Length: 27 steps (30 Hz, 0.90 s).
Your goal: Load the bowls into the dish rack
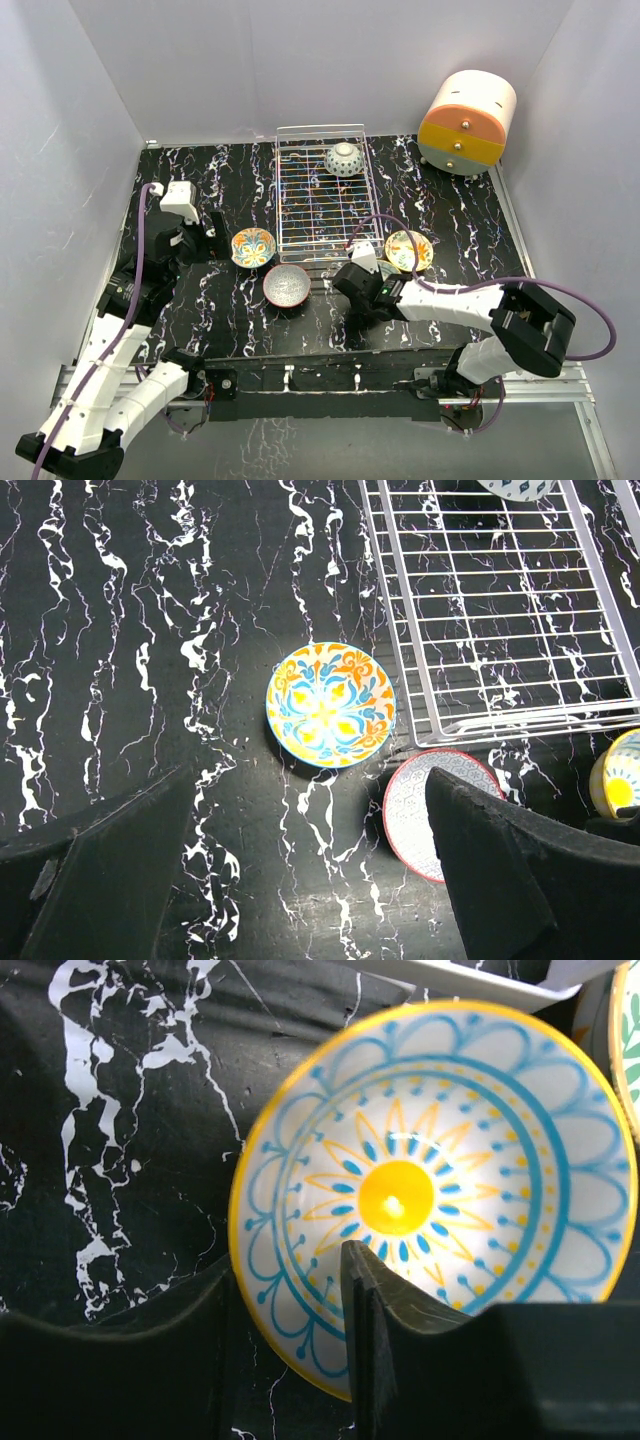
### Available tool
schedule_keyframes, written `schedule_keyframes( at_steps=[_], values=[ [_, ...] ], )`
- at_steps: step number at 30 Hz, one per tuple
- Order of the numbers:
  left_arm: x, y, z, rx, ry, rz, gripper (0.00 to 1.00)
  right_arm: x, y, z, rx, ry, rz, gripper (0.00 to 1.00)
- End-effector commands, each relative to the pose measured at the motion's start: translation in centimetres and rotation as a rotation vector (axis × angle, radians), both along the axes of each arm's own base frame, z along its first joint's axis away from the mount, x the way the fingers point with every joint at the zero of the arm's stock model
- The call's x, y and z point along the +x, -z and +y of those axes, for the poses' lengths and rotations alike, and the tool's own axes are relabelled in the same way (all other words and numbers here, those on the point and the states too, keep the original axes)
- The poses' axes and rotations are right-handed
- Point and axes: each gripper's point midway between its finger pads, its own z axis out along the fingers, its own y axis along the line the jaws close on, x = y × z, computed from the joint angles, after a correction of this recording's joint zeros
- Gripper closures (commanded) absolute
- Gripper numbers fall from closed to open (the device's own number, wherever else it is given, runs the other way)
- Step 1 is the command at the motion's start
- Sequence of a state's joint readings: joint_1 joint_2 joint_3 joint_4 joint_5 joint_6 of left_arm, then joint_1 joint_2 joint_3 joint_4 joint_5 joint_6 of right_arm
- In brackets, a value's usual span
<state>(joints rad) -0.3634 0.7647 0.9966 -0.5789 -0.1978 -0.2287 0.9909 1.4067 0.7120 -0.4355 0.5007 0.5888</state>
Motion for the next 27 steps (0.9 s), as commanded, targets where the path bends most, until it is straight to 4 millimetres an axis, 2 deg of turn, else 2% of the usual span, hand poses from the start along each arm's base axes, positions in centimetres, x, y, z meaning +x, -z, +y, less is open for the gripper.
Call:
schedule_keyframes(
  at_steps=[1,6,8,12,15,18,22,25,27],
  values=[
    [-0.4,-0.3,0.3,0.001,-0.009,-0.008,0.03,0.7,-0.5,-1.2,-0.015,0.113,-0.041,0.64],
    [-0.6,-0.6,0.4,0.000,-0.013,-0.016,0.03,0.2,-1.2,-0.1,0.030,0.077,-0.028,0.91],
    [-0.7,-0.6,0.5,0.001,-0.016,-0.015,0.03,-0.4,-2.2,1.0,0.067,0.035,-0.033,0.92],
    [-0.8,-0.7,0.7,0.004,-0.020,-0.018,0.03,-2.0,-5.9,4.5,0.239,-0.086,-0.029,0.92],
    [-0.7,-0.7,0.6,0.002,-0.019,-0.021,0.03,-2.9,-9.9,7.1,0.430,-0.186,-0.045,0.92],
    [-0.7,-0.9,0.5,0.000,-0.014,-0.023,0.03,-3.8,-15.1,9.4,0.600,-0.283,-0.068,0.92],
    [-0.7,-1.0,0.5,0.000,-0.009,-0.024,0.03,-4.7,-21.3,11.5,0.720,-0.413,-0.105,0.92],
    [-0.8,-1.4,0.5,-0.006,-0.007,-0.036,0.03,-3.9,-25.9,12.6,0.797,-0.456,-0.185,0.92],
    [-0.9,-1.7,0.5,-0.009,-0.006,-0.043,0.03,-2.3,-28.8,13.0,0.847,-0.458,-0.245,0.92]
  ],
)
